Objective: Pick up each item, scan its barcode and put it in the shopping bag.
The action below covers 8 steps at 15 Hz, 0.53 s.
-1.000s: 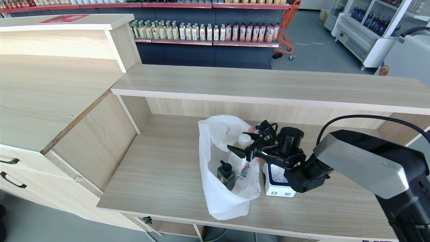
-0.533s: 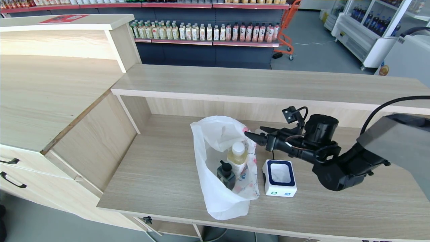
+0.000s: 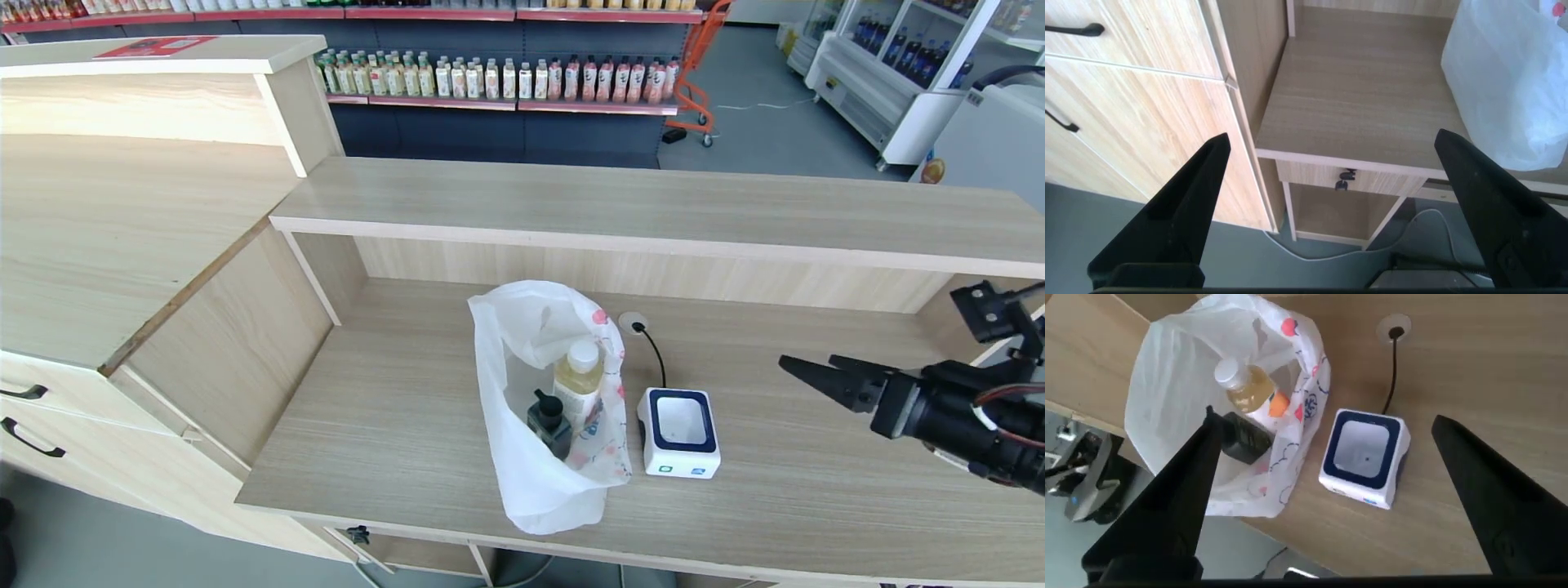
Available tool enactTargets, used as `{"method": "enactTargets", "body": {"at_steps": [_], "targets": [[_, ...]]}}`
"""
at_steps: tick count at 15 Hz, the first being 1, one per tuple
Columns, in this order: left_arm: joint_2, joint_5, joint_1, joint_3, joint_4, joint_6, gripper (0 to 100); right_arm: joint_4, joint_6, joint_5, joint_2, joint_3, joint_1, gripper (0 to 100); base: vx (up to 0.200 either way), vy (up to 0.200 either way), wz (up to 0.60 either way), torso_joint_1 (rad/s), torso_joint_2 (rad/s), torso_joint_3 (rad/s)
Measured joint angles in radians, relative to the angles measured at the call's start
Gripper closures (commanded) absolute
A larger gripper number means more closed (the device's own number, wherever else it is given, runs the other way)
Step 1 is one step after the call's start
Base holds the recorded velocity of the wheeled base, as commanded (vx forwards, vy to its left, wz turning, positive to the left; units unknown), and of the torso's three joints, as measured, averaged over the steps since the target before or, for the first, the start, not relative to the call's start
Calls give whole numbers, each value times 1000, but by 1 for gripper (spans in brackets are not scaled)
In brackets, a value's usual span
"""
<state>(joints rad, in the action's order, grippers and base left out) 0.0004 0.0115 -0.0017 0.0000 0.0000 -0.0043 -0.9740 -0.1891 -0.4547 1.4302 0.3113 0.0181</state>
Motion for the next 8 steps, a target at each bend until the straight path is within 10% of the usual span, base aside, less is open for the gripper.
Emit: {"method": "enactTargets", "body": {"at_steps": [8], "targets": [[0, 0, 0, 0, 0, 0, 0, 783, 149, 321, -1087, -274, -59, 0, 0, 0, 0, 0, 0, 0]]}}
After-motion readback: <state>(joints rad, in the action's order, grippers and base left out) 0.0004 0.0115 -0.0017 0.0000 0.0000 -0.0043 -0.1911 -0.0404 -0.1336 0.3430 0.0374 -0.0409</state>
